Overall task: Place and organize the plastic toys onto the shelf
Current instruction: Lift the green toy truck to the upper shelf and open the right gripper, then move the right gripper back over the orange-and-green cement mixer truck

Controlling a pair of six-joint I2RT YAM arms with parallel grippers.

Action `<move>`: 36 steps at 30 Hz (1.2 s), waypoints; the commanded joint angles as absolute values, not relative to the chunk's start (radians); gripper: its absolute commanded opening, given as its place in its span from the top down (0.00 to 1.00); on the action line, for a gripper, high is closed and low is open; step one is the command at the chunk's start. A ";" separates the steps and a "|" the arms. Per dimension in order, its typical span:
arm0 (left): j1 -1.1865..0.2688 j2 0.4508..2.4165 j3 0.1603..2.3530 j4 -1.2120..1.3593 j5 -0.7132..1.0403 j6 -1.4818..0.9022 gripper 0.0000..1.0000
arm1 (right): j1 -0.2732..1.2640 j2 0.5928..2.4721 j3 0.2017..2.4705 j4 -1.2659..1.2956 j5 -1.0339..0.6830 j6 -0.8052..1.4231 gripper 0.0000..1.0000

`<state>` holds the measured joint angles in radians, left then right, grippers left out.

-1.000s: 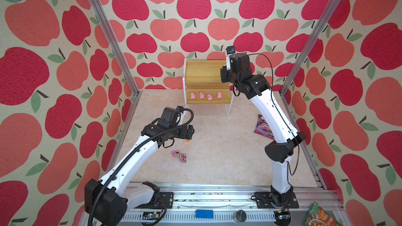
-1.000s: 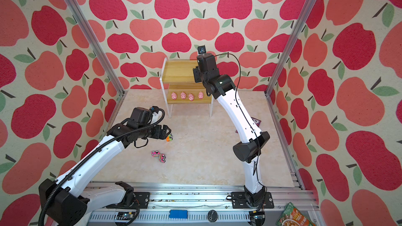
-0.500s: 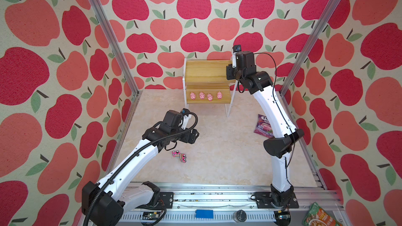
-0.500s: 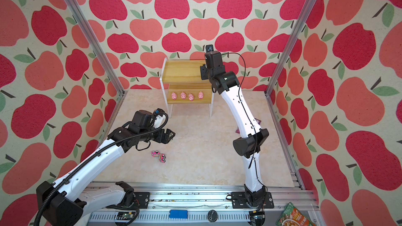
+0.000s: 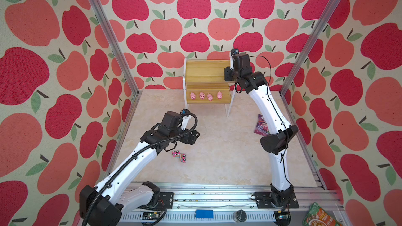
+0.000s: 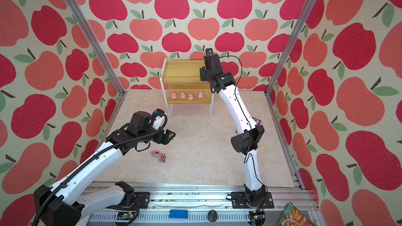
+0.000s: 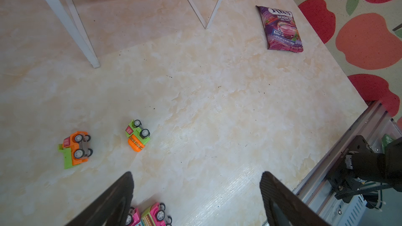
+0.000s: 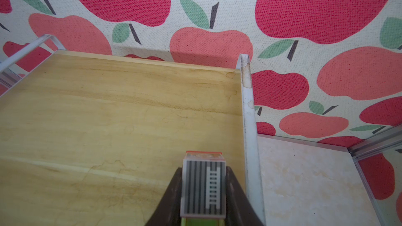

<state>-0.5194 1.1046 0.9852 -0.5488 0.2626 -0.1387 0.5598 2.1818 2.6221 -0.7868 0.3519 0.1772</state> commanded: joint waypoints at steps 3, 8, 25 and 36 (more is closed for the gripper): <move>-0.520 1.092 0.982 -0.536 0.264 -0.127 0.07 | 0.549 2.218 2.672 -0.778 0.337 0.193 0.64; -0.488 1.054 0.982 -0.491 0.306 -0.160 0.04 | 0.543 2.229 2.731 -0.736 0.311 0.172 0.49; -0.279 1.042 1.191 -0.765 0.096 -0.332 0.00 | 0.588 1.507 1.817 -0.277 0.143 0.003 0.15; 0.004 1.076 1.079 -0.838 0.257 -0.496 0.00 | 0.929 1.141 1.037 -0.103 0.091 0.050 0.15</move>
